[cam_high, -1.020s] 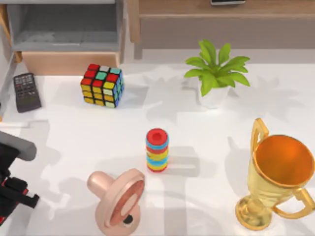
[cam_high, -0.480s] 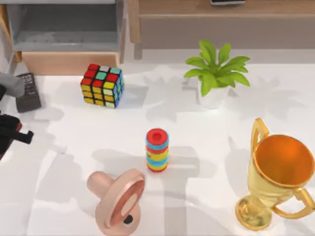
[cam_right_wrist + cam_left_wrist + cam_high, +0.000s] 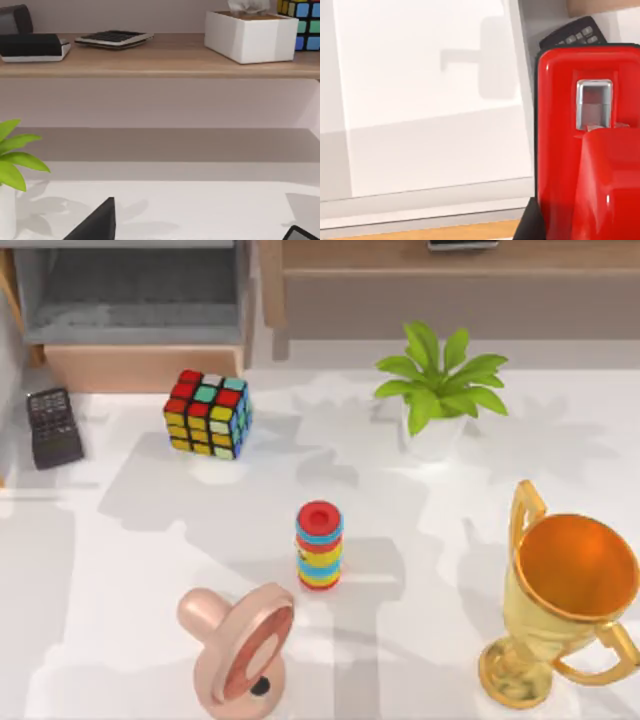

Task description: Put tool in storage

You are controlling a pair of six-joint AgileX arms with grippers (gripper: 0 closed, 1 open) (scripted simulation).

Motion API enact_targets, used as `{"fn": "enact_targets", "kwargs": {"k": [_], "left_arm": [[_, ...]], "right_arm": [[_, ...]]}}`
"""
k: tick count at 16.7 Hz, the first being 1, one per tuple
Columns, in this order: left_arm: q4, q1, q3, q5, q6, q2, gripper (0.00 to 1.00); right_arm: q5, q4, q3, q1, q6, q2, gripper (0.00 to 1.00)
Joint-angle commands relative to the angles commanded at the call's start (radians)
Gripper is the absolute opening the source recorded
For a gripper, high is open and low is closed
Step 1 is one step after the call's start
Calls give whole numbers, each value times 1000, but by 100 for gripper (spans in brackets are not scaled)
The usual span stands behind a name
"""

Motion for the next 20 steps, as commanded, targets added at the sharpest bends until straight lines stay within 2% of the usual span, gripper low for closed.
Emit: {"fn": "enact_targets", "kwargs": {"k": [4, 8, 13, 20], "left_arm": [[3, 81, 220, -16, 24, 207, 0], [-12, 168, 352, -25, 46, 420, 0], [-53, 200, 391, -9, 62, 572, 0], [-66, 195, 386, -6, 65, 583, 0]], "right_arm": [[0, 0, 0, 0, 0, 0, 100], [0, 0, 0, 0, 0, 0, 100], [0, 0, 0, 0, 0, 0, 100], [0, 0, 0, 0, 0, 0, 100]]}}
